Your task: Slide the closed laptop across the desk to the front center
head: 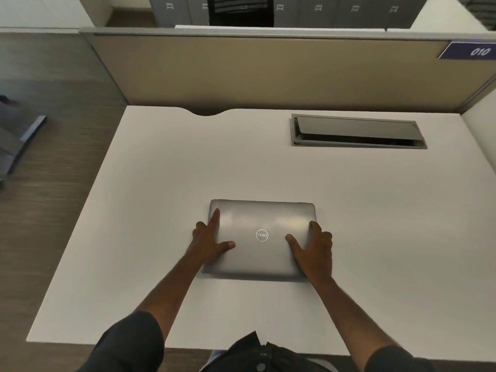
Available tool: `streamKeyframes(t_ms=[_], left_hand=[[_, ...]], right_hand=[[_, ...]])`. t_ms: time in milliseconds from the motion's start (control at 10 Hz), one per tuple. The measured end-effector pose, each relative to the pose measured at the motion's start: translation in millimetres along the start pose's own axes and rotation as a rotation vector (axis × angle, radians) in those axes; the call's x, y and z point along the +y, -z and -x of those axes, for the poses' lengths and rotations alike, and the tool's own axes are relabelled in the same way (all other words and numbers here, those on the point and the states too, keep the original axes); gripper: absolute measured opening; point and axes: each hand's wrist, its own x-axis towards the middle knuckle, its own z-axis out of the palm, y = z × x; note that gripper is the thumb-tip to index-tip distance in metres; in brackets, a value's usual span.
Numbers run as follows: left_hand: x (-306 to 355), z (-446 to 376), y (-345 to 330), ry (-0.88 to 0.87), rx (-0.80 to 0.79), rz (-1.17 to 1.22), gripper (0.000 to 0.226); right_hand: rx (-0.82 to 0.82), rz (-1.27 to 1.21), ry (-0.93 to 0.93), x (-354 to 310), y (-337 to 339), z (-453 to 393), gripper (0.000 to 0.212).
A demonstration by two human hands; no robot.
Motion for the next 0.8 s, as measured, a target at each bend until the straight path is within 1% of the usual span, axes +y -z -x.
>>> streamKeyframes(t_ms=[100,400,600,800], left_hand=[[0.7,-1.2,-1.7,0.001,-0.048,-0.062,0.110],[1.7,-0.7,3.0,0.000,-0.084,-0.177,0.107],[-3.1,0.0,1.2,-0.031,-0.050,-0.211,0.105],[-3.0,2.0,2.7,-0.070,0.058,-0.258,0.109]], right_hand=[[-0.015,0.049,0.019,-0.8,1.0,-2.6,0.082],[-0.033,0.172,0.055,-2.1,1.3,-3.2,0.080],[-0.029,0.199,0.075,-2.4,2.9,-2.8,0.080],[0.070,0.266,0.140,3.9,-7.0,-3.9,0.076]])
